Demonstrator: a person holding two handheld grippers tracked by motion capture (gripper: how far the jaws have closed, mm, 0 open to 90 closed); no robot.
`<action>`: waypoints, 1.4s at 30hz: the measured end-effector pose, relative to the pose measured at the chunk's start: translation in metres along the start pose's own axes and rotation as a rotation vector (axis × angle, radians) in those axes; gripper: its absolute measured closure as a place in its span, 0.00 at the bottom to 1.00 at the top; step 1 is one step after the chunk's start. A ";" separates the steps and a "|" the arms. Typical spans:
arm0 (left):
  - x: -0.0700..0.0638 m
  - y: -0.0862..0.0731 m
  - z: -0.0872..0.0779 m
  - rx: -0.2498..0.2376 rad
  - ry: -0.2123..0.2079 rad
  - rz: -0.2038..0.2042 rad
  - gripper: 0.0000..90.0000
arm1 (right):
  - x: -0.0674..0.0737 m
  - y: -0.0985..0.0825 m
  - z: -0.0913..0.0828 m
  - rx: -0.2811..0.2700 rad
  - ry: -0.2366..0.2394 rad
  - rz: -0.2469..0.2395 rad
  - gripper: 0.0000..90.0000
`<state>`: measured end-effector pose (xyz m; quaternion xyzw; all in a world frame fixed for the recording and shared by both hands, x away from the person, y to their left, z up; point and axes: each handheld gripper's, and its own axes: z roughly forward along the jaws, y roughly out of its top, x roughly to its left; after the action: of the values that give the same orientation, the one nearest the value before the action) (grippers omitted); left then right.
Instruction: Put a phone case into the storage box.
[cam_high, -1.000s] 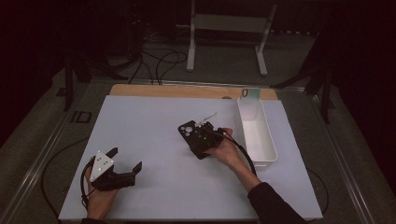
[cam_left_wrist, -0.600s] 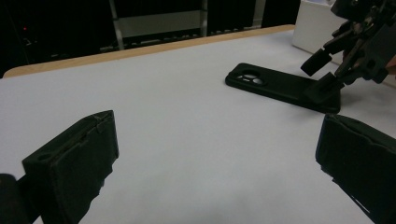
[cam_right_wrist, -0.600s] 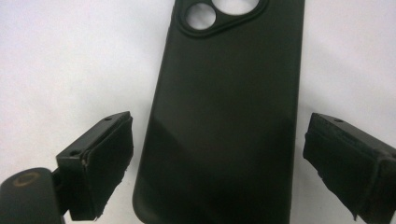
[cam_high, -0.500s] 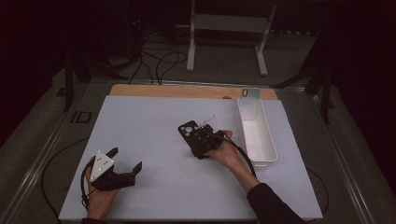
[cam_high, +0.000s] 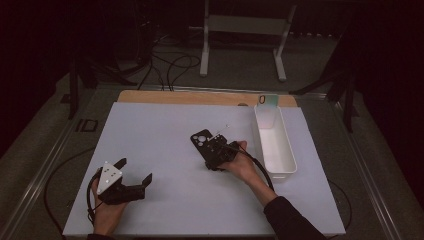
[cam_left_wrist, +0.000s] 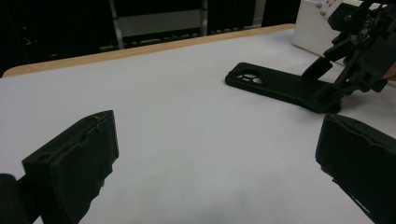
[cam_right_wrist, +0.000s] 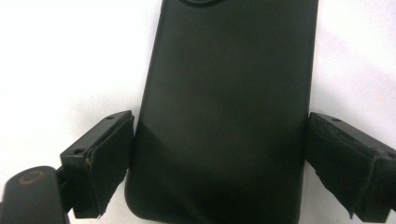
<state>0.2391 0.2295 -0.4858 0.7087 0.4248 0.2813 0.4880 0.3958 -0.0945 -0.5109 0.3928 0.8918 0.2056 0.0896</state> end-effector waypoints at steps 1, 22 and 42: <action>0.000 0.000 0.000 0.000 0.000 0.001 0.00 | 0.000 0.000 0.000 0.003 0.002 -0.004 0.12; -0.001 0.000 0.002 0.019 -0.001 0.001 0.00 | 0.001 -0.003 -0.021 -0.077 0.040 0.035 0.17; -0.010 0.028 0.024 0.032 -0.098 -0.100 0.00 | 0.007 -0.012 -0.063 -0.256 0.112 0.033 0.17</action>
<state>0.2631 0.2053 -0.4688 0.7074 0.4394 0.2146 0.5103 0.3628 -0.1151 -0.4590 0.3808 0.8554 0.3407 0.0855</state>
